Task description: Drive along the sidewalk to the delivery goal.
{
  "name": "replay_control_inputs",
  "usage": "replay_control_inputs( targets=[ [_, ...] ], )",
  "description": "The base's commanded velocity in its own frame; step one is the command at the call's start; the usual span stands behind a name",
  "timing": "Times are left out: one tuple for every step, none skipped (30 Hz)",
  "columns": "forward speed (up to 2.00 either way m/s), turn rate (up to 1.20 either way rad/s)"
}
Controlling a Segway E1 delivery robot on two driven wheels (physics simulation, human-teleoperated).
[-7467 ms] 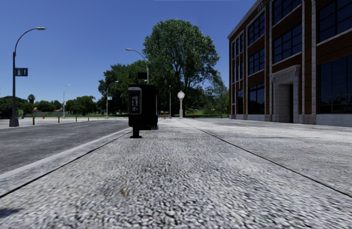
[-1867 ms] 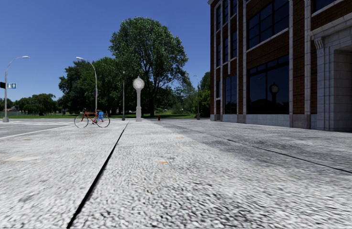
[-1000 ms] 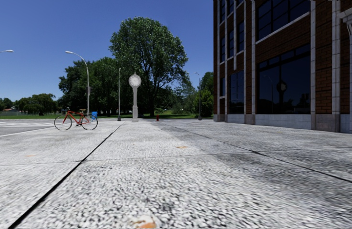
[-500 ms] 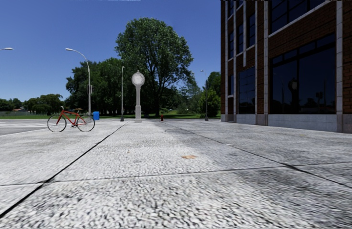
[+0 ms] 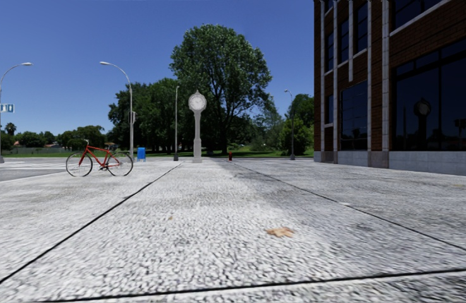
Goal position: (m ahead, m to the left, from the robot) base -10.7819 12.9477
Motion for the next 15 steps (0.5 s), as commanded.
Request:
replay_control_inputs(
  targets=[
    [2.00,0.81],
    [2.00,1.05],
    [2.00,1.14],
    [2.00,1.14],
    [2.00,1.16],
    [2.00,0.36],
    [2.00,0.19],
    [2.00,0.12],
    [2.00,0.06],
    [2.00,0.06],
    [2.00,0.04],
    [2.00,0.03],
    [2.00,0.02],
    [2.00,0.02],
    [2.00,0.01]
  ],
)
